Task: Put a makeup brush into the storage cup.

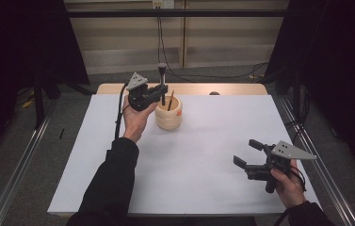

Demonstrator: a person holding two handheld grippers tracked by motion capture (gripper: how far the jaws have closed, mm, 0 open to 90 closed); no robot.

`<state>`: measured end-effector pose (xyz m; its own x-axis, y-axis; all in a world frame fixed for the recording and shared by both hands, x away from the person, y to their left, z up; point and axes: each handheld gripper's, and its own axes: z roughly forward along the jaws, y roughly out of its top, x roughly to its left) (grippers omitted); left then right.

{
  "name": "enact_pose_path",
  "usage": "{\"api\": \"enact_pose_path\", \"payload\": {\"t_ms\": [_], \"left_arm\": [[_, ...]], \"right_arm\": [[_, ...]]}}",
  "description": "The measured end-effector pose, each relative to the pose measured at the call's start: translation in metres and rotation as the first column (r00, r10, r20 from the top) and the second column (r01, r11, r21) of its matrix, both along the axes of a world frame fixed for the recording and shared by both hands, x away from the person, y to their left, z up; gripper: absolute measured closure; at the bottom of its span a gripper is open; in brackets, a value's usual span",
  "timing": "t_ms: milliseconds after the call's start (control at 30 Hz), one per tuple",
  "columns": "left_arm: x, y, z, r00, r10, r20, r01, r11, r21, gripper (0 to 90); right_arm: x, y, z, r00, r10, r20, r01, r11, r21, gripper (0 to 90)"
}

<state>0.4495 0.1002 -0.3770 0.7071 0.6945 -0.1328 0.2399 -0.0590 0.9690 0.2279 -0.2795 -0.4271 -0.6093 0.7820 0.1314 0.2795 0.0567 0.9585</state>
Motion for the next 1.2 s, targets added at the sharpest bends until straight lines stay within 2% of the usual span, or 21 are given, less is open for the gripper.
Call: {"api": "enact_pose_path", "payload": {"t_ms": [33,67,100,200,233,400,467,500,600,633,700,733,767,800,833,933,1000,1033,1100,1133,1200], "left_arm": [[0.002,0.000,-0.002,0.9998,-0.021,0.005,0.021,0.9998,0.002,79.6],[0.002,0.000,-0.003,0.9999,-0.013,0.004,0.013,0.9999,0.006,79.6],[0.003,-0.001,-0.006,0.9998,-0.020,-0.005,0.020,0.9998,-0.009,79.6],[0.003,-0.003,-0.010,0.9999,-0.010,-0.003,0.010,0.9996,0.027,79.6],[0.004,-0.002,-0.012,0.9995,-0.029,0.008,0.029,0.9992,0.027,79.6],[0.005,-0.006,-0.017,0.9991,-0.041,0.008,0.041,0.9984,0.039,79.5],[0.005,-0.007,-0.019,0.9998,-0.018,0.004,0.018,0.9995,0.027,79.5],[0.006,-0.008,-0.021,0.9996,-0.029,0.001,0.029,0.9995,0.013,79.6],[0.006,-0.007,-0.026,0.9999,-0.013,-0.005,0.013,0.9996,0.026,79.6],[0.007,-0.007,-0.028,0.9996,-0.026,-0.012,0.027,0.9994,0.021,79.5],[0.006,-0.006,-0.031,0.9999,-0.008,-0.015,0.009,0.9996,0.025,79.6],[0.007,-0.005,-0.032,0.9996,-0.020,-0.018,0.020,0.9996,0.019,79.5],[0.006,-0.006,-0.034,0.9998,-0.007,-0.019,0.007,0.9994,0.033,79.5],[0.006,-0.006,-0.035,0.9994,-0.024,-0.024,0.025,0.9992,0.032,79.5],[0.006,-0.006,-0.035,0.9996,-0.017,-0.024,0.019,0.9982,0.057,79.5],[0.007,-0.007,-0.038,0.9997,-0.021,-0.015,0.022,0.9991,0.036,79.5],[0.006,-0.008,-0.039,0.9996,-0.013,-0.023,0.014,0.9987,0.050,79.5],[0.006,-0.008,-0.040,0.9996,-0.021,-0.016,0.022,0.9988,0.045,79.5],[0.005,-0.008,-0.041,0.9998,-0.007,-0.017,0.008,0.9992,0.040,79.5],[0.006,-0.006,-0.041,0.9997,-0.021,-0.012,0.022,0.9978,0.063,79.5],[0.006,-0.006,-0.043,0.9997,-0.023,-0.013,0.024,0.9973,0.070,79.5]], "right_arm": [[0.000,0.000,0.000,1.0000,0.003,-0.001,-0.003,1.0000,0.001,8.9],[0.000,0.000,0.000,1.0000,0.007,0.000,-0.007,1.0000,0.000,8.9],[0.000,0.000,0.000,0.9999,0.016,-0.002,-0.016,0.9999,-0.002,9.0],[0.000,0.000,0.000,1.0000,0.007,0.000,-0.007,1.0000,0.004,8.9],[0.000,0.000,0.000,1.0000,0.009,0.001,-0.009,1.0000,0.004,8.9],[0.000,0.000,-0.001,0.9995,0.030,-0.010,-0.030,0.9996,0.000,8.9],[0.000,0.001,-0.001,0.9998,0.021,-0.005,-0.021,0.9998,-0.001,8.9],[0.000,0.000,-0.001,0.9994,0.033,-0.009,-0.033,0.9995,-0.003,8.9],[0.000,0.000,-0.001,0.9997,0.024,-0.004,-0.024,0.9997,-0.001,8.9],[0.000,0.000,-0.001,0.9997,0.025,-0.005,-0.025,0.9997,-0.001,8.9],[0.000,0.000,-0.001,0.9997,0.024,-0.005,-0.024,0.9997,-0.002,8.9],[0.000,0.000,-0.001,0.9996,0.027,-0.005,-0.027,0.9996,-0.001,8.9],[0.000,0.000,-0.001,0.9995,0.030,-0.005,-0.030,0.9996,-0.001,8.9],[0.000,0.000,-0.001,0.9994,0.034,-0.005,-0.034,0.9994,0.000,8.9],[0.000,0.000,-0.001,0.9992,0.040,-0.008,-0.040,0.9992,-0.001,8.9],[0.000,0.000,-0.002,0.9991,0.040,-0.012,-0.040,0.9992,0.004,8.9],[0.000,0.000,-0.002,0.9991,0.042,-0.010,-0.042,0.9991,0.000,8.9],[0.000,0.000,-0.002,0.9991,0.042,-0.010,-0.042,0.9991,0.001,8.9],[0.000,0.000,-0.002,0.9995,0.031,-0.007,-0.031,0.9995,0.004,8.9],[0.000,0.000,-0.002,0.9995,0.032,-0.006,-0.032,0.9995,0.003,8.9],[0.000,0.000,-0.002,0.9995,0.031,-0.003,-0.031,0.9995,0.006,8.9]]}}
